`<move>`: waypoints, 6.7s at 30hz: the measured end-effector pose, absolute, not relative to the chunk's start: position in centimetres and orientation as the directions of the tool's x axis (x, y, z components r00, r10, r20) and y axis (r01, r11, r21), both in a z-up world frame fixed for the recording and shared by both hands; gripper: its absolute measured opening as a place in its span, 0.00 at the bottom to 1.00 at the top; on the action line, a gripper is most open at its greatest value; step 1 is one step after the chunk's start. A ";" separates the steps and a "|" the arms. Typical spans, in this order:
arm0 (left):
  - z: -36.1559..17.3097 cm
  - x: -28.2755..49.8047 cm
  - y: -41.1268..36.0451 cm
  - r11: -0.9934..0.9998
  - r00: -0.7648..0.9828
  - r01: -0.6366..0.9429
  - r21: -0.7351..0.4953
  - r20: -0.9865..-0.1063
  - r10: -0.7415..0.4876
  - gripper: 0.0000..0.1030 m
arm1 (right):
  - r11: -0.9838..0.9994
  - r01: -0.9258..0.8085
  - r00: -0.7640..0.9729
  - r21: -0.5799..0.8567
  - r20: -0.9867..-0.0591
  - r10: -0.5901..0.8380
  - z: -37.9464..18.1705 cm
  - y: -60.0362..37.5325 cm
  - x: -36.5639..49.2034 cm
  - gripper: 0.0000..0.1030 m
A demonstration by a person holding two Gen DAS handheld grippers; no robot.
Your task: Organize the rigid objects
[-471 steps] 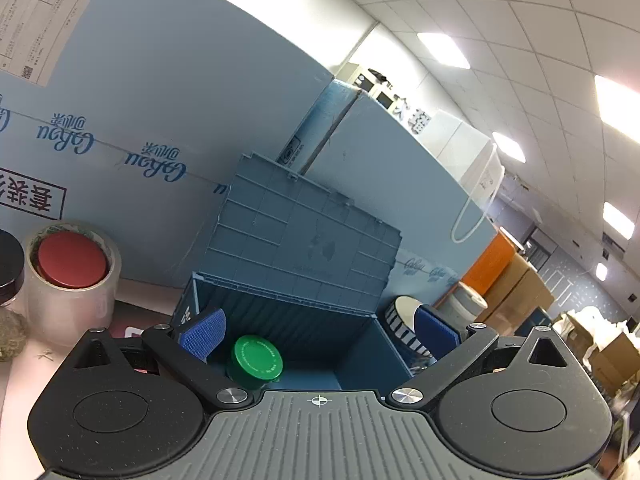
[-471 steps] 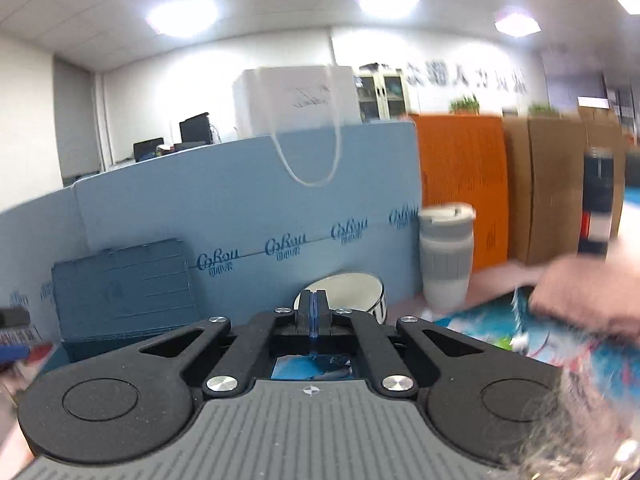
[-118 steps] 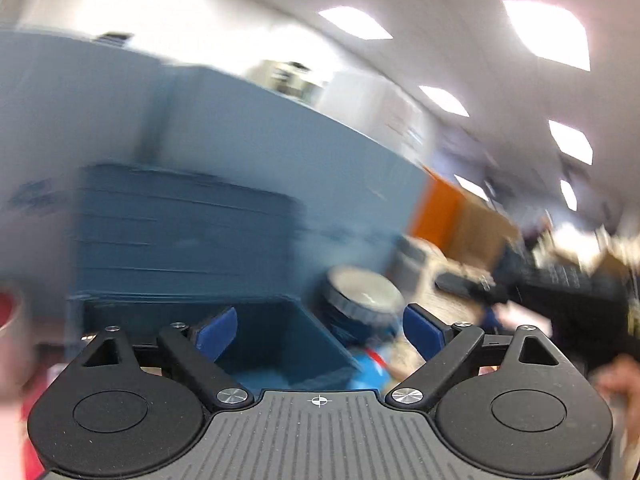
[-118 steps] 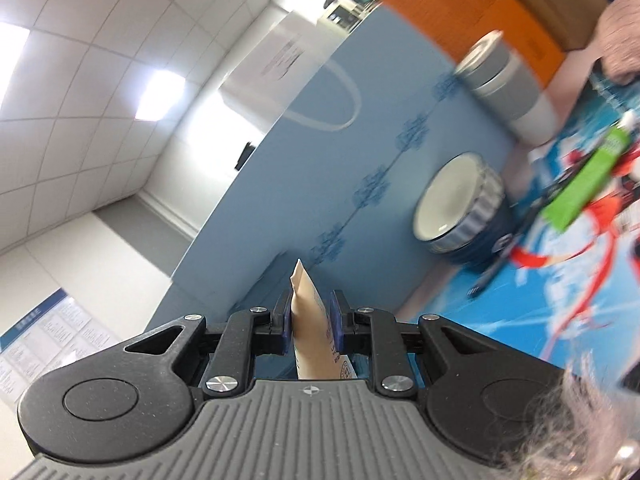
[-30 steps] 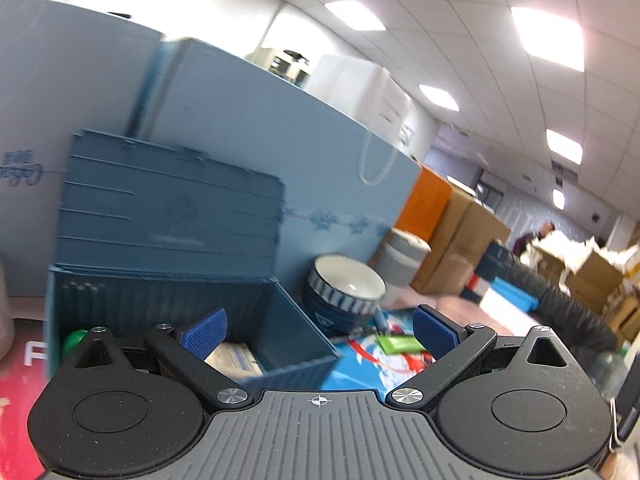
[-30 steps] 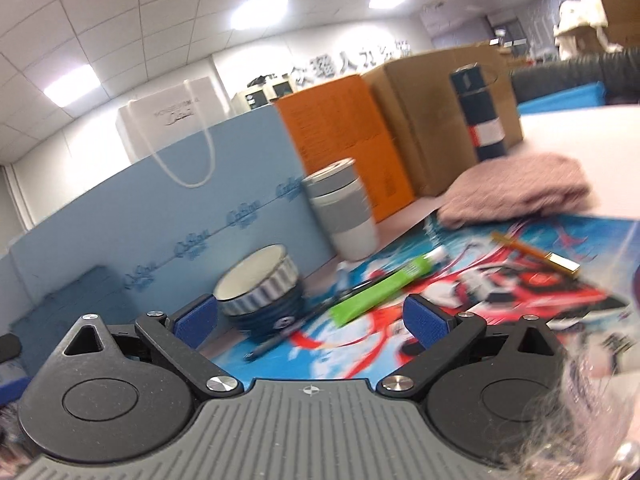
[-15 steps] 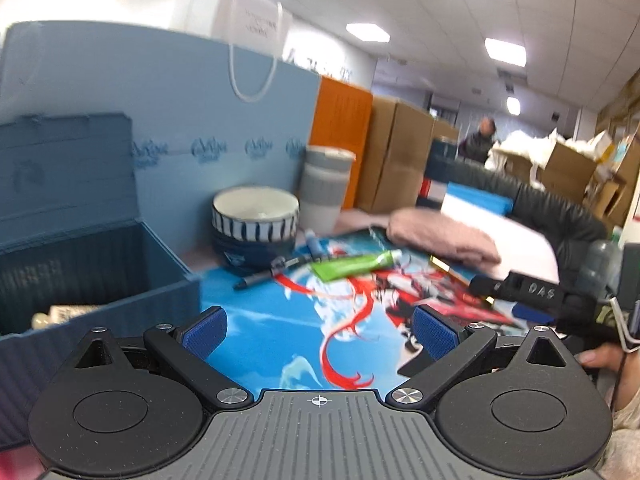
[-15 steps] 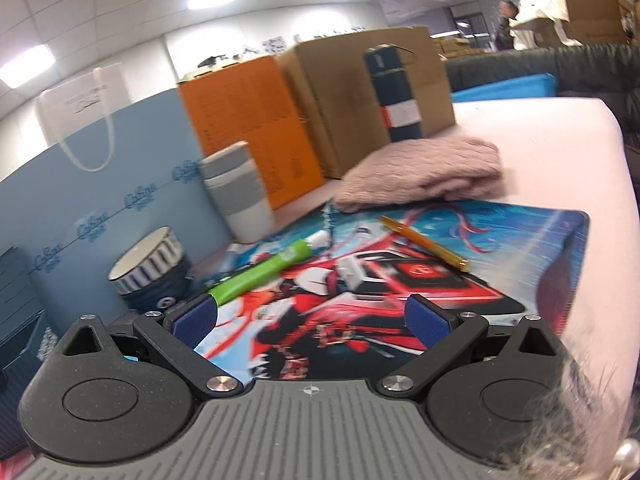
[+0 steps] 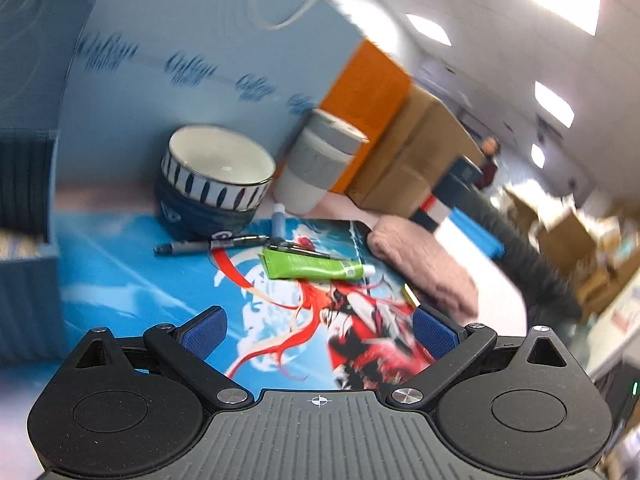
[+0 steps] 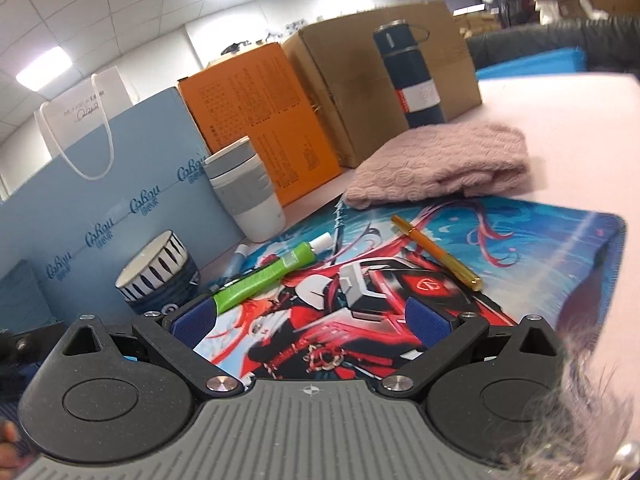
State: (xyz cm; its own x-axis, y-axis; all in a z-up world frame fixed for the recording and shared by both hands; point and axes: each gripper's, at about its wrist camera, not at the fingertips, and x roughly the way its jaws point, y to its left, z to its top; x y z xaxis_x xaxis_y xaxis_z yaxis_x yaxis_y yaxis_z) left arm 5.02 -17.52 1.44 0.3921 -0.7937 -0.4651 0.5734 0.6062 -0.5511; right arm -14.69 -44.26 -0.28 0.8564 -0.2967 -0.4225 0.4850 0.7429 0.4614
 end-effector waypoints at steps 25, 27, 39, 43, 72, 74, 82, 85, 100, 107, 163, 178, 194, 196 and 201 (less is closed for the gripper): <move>1.7 10.1 -13.7 0.414 0.308 0.426 -0.805 -0.301 -0.902 0.98 | 0.798 0.497 0.738 0.341 -0.650 -0.182 -1.9 -44.3 9.8 0.48; 1.8 10.2 -13.5 0.398 0.298 0.424 -0.813 -0.290 -0.910 0.98 | 0.813 0.499 0.725 0.300 -0.659 -0.202 -2.4 -43.9 10.9 0.43; 2.0 10.2 -13.3 0.381 0.290 0.430 -0.818 -0.275 -0.917 0.98 | 0.865 0.488 0.672 0.119 -0.684 -0.285 -3.5 -42.6 11.9 0.16; 2.1 10.2 -13.3 0.382 0.291 0.435 -0.815 -0.274 -0.917 0.98 | 0.865 0.481 0.672 0.142 -0.694 -0.260 -3.0 -42.8 11.4 0.16; 7.5 6.7 -6.5 0.477 0.474 0.526 -0.704 -0.222 -0.852 0.98 | 0.827 0.132 0.929 0.546 -0.360 0.089 7.8 -37.5 -2.3 0.16; 7.8 6.6 -4.8 0.519 0.519 0.515 -0.682 -0.234 -0.822 0.98 | 0.819 0.086 0.931 0.568 -0.337 0.136 7.9 -36.4 -2.0 0.16; 8.0 6.4 3.9 0.718 0.754 0.380 -0.583 -0.254 -0.606 0.98 | 0.800 -0.098 0.903 0.592 -0.284 0.321 8.4 -30.1 0.5 0.16; 7.5 7.1 6.7 0.753 0.805 0.321 -0.575 -0.253 -0.536 0.99 | 0.819 -0.130 0.891 0.559 -0.296 0.344 8.7 -27.4 1.6 0.16; 5.2 10.0 9.9 0.680 0.759 0.275 -0.680 -0.281 -0.588 0.99 | 0.903 -0.277 0.785 0.327 -0.466 0.409 5.0 -14.9 7.7 0.16; 4.5 10.7 8.8 0.703 0.738 0.270 -0.658 -0.327 -0.590 0.99 | 0.919 -0.251 0.735 0.305 -0.557 0.386 2.6 -13.7 9.4 0.16; 5.5 9.6 5.8 0.737 0.717 0.375 -0.563 -0.328 -0.615 0.99 | 0.925 -0.123 0.883 0.360 -0.387 0.268 6.1 -19.5 1.9 0.78; 8.3 5.0 4.3 0.825 0.854 0.450 -0.343 -0.107 -0.510 1.00 | 0.967 0.053 0.986 0.251 -0.166 -0.011 2.5 -19.8 -2.0 0.82; 7.0 -0.1 -2.1 0.971 0.973 0.190 -0.142 0.162 -0.167 1.00 | 0.965 0.114 0.993 0.234 0.012 -0.121 0.0 -20.6 -4.0 1.00; 6.8 -0.5 -2.7 0.985 0.978 0.141 -0.103 0.169 -0.122 1.00 | 0.966 0.113 0.992 0.231 0.022 -0.121 0.0 -20.7 -4.0 1.00; 5.7 -1.9 -2.8 1.000 0.981 0.009 -0.028 0.196 -0.004 1.00 | 0.972 0.090 0.991 0.215 0.074 -0.108 -0.2 -20.5 -4.1 1.00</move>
State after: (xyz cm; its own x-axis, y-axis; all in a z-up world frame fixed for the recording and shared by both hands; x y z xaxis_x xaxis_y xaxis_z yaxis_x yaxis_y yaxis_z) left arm -1.87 -2.79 5.67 0.9806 -0.0039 0.1959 0.0094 0.9996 -0.0276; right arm -4.09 -20.55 -0.16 0.9914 -0.1078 0.0740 0.0896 0.9724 0.2153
